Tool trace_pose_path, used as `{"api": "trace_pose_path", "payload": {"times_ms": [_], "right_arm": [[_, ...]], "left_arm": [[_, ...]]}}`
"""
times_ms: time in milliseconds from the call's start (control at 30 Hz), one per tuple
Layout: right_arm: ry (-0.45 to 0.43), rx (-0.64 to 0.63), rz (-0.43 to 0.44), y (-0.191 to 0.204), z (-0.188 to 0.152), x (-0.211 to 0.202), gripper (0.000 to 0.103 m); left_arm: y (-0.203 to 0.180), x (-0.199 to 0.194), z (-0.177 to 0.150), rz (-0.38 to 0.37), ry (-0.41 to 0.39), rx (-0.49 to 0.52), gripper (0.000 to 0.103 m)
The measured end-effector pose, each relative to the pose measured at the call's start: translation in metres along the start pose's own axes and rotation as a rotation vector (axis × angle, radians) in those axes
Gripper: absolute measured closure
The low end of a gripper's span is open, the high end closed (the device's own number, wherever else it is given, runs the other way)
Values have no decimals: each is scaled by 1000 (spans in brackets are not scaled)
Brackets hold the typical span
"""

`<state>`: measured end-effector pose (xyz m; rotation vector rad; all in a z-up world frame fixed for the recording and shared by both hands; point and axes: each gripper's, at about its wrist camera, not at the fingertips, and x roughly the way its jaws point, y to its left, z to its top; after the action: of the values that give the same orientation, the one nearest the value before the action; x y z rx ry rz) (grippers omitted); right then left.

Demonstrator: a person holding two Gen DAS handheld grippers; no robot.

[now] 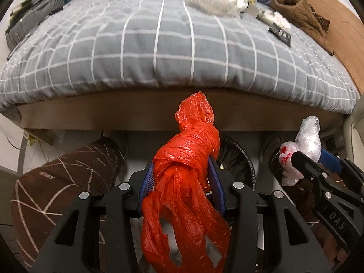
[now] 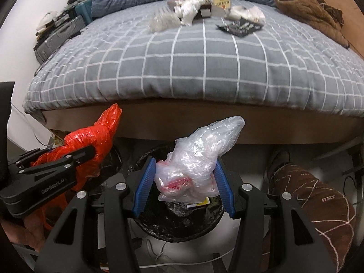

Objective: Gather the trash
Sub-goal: 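Open the left tool to drop the red bag while the right tool drops the bubble wrap into the bin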

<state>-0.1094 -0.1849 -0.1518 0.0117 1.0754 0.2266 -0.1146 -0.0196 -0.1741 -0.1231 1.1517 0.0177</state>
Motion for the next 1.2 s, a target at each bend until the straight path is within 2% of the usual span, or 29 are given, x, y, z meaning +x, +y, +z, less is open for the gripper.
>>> {"api": "trace_pose_path", "payload": {"times_ms": [333, 600, 767, 833, 933, 1200], "right_arm": [[89, -3, -8, -4, -6, 43, 52], [137, -17, 19, 2, -5, 69, 49], [151, -35, 4, 2, -9, 76, 42], [144, -26, -1, -2, -9, 74, 31], [119, -9, -20, -11, -9, 68, 23], [77, 78, -84, -45, -11, 51, 10]], "left_arm": [[4, 50, -5, 13, 73, 11, 59], [12, 69, -5, 16, 98, -3, 59], [6, 71, -3, 15, 103, 9, 59], [1, 72, -3, 7, 104, 20, 59], [-7, 73, -5, -8, 111, 37, 59], [-32, 77, -6, -26, 132, 79, 59]]}}
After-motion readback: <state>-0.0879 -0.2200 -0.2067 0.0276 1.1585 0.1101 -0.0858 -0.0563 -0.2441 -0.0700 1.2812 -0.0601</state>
